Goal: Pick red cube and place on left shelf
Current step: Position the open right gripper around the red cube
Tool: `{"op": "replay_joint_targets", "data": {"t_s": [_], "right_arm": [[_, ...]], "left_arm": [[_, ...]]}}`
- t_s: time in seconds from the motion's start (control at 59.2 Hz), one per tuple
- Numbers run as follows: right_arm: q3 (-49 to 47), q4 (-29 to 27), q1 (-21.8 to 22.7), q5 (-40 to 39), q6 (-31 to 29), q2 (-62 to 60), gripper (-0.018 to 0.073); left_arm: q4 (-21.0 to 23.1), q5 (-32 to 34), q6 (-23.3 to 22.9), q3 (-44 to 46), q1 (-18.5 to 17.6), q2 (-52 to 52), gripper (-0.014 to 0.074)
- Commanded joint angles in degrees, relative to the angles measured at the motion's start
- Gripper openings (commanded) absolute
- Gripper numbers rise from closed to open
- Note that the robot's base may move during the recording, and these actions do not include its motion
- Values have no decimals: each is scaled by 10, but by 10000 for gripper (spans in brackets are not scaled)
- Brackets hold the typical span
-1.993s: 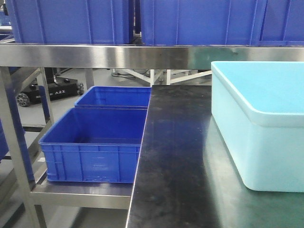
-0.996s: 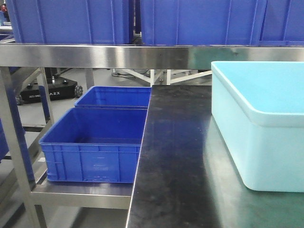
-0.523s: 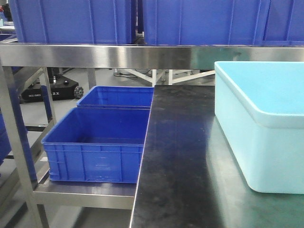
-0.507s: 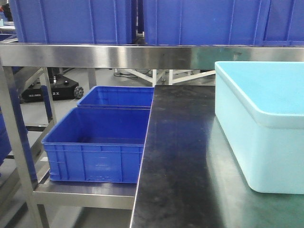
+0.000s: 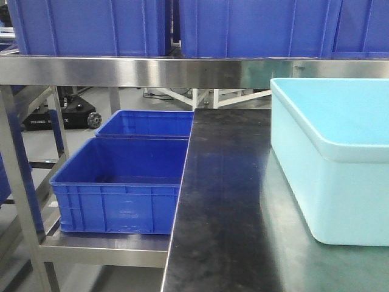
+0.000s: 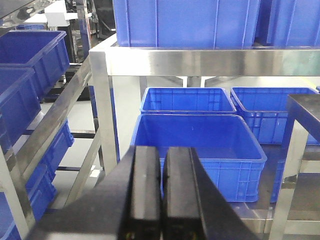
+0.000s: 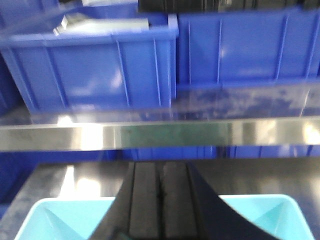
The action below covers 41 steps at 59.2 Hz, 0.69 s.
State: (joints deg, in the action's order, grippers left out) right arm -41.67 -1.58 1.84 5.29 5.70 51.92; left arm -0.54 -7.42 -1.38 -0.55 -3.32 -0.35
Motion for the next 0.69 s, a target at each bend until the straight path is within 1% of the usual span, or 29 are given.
{"op": "replay_joint_targets", "data": {"t_s": [0.0, 0.135, 0.253, 0.372, 0.574, 0.608, 0.642, 0.675], "right_arm": [[-82, -1, -2, 38, -4, 51, 50], [-157, -1, -2, 154, -4, 119, 50], [-193, -1, -2, 232, -4, 166, 50], [-204, -1, -2, 278, -4, 198, 50], [-204, -5, -2, 316, -4, 240, 53], [-204, -7, -2, 321, -4, 246, 68], [-204, -9, -2, 325, -4, 252, 102], [-204, -11, -2, 328, -4, 257, 157]], "left_arm": [[2, 50, 0, -13, -2, -9, 102], [2, 50, 0, -13, -2, -9, 102], [2, 50, 0, -13, -2, -9, 102], [2, 50, 0, -13, -2, -9, 102], [2, 50, 0, -13, -2, -9, 102], [2, 50, 0, -13, -2, -9, 102], [2, 50, 0, -13, -2, -9, 102], [2, 50, 0, -13, -2, -9, 102]]}}
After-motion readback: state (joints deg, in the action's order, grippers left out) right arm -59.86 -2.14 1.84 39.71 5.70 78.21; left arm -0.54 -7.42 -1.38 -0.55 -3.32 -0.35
